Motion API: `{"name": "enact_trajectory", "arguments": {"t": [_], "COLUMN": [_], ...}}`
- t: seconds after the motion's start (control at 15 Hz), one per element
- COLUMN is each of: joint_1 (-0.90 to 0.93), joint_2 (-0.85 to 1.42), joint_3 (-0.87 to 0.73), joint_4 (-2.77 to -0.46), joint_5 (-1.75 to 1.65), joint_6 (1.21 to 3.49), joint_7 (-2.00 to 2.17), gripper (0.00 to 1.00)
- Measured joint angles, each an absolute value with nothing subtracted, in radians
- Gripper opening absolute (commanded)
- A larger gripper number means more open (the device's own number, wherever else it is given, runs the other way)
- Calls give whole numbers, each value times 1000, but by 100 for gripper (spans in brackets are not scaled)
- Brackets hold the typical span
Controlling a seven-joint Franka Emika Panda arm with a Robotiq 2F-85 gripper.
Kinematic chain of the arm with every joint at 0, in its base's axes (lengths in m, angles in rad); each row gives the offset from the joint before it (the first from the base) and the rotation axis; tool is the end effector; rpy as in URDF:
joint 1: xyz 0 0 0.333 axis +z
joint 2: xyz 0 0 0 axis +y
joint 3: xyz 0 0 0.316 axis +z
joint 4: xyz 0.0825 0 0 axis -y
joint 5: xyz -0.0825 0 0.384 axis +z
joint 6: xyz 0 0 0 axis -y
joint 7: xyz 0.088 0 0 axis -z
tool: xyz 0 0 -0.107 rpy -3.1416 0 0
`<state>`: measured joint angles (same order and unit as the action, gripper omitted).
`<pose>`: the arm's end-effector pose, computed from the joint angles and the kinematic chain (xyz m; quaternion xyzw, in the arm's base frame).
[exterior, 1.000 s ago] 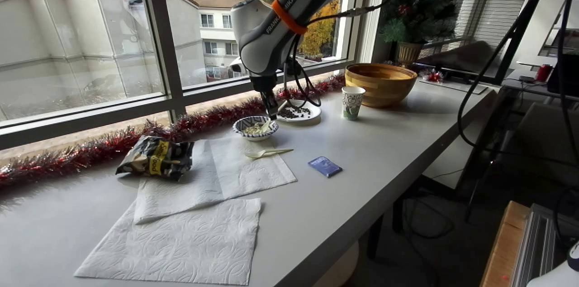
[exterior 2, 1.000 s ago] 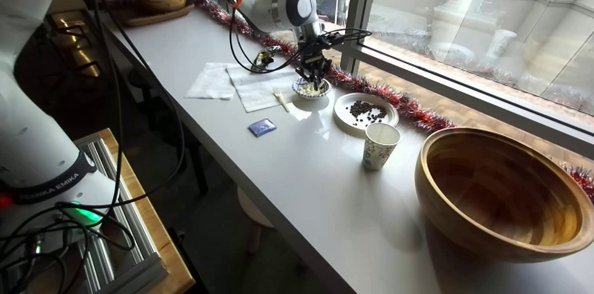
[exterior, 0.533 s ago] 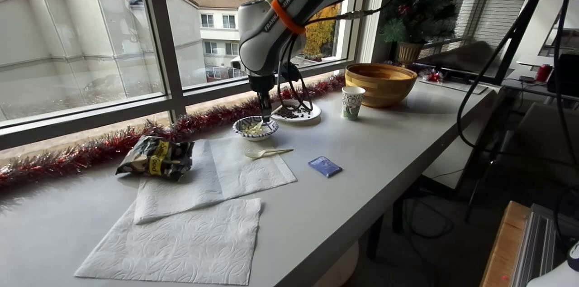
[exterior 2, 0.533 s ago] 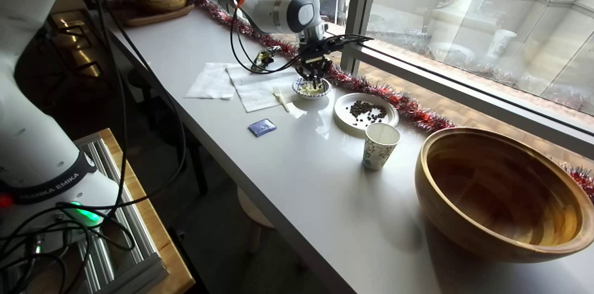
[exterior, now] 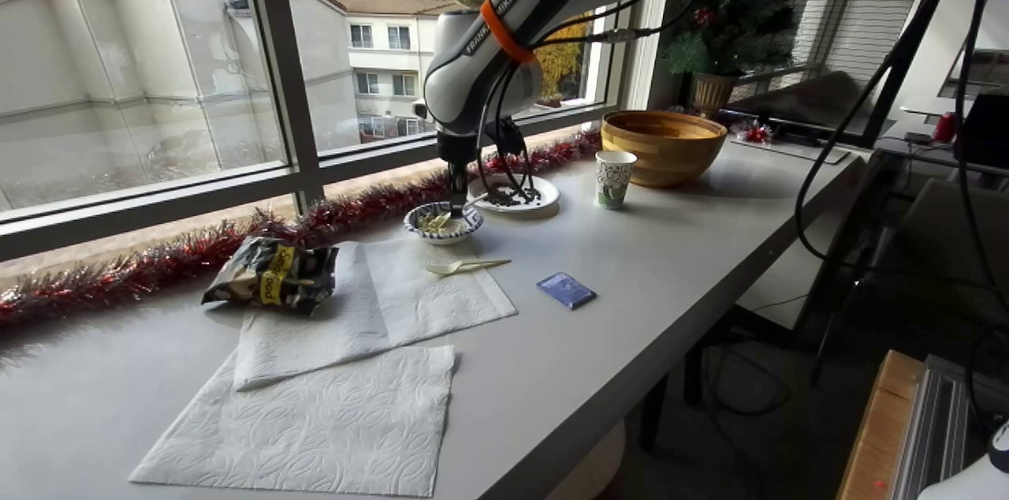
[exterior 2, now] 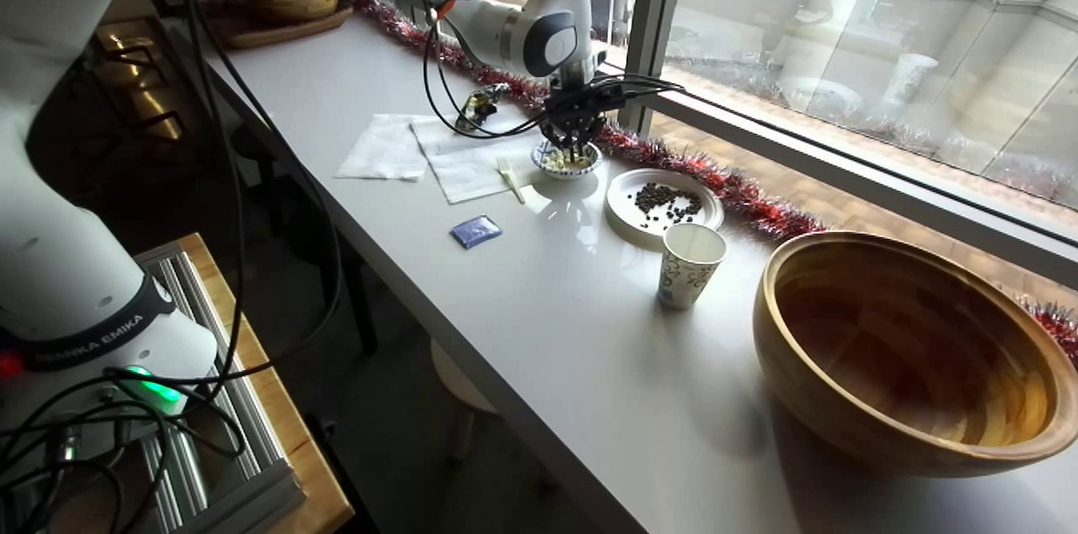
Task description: Use the white spoon to place some contents from the bowl into the cup.
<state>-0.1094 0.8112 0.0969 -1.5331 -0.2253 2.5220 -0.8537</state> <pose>0.7239 -0.0189 0.1938 0.8788 0.4667 0.0665 0.0746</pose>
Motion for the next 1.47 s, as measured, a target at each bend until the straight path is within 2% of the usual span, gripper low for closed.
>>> {"name": "enact_trajectory", "arguments": {"t": [1.47], "joint_1": [-371], "joint_2": [864], "joint_3": [372], "joint_4": [-1569], "joint_5": [106], "joint_6": [2621], "joint_7": [-1157], "gripper": [3]}}
